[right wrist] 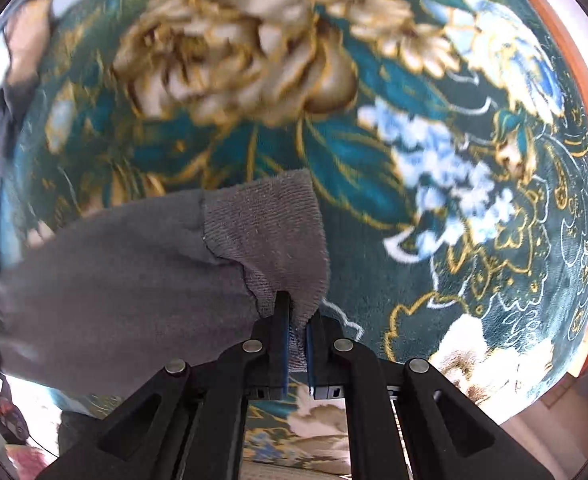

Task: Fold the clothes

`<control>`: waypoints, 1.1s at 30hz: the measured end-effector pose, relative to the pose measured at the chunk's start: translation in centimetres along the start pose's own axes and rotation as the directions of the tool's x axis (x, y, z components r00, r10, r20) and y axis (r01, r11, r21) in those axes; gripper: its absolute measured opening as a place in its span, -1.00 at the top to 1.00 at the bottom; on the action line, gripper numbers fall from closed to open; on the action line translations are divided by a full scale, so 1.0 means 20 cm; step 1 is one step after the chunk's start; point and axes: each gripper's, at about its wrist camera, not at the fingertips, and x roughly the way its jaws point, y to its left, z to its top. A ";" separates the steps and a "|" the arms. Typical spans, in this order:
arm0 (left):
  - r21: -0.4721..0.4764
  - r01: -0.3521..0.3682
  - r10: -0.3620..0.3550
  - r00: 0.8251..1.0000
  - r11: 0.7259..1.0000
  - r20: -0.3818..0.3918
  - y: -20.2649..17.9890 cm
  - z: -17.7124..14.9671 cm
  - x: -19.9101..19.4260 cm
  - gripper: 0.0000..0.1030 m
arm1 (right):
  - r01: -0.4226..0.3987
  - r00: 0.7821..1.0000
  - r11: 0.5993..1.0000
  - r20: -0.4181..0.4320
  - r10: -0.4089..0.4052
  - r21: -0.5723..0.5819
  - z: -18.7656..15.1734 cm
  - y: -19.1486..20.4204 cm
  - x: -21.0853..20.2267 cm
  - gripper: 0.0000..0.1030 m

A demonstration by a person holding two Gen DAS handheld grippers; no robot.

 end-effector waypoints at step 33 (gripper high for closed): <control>0.295 0.046 -0.042 0.999 0.955 -0.020 -0.59 -0.64 -0.36 -0.15 | -0.577 0.749 0.774 0.207 0.629 -0.261 0.69 1.40 -0.14 -0.21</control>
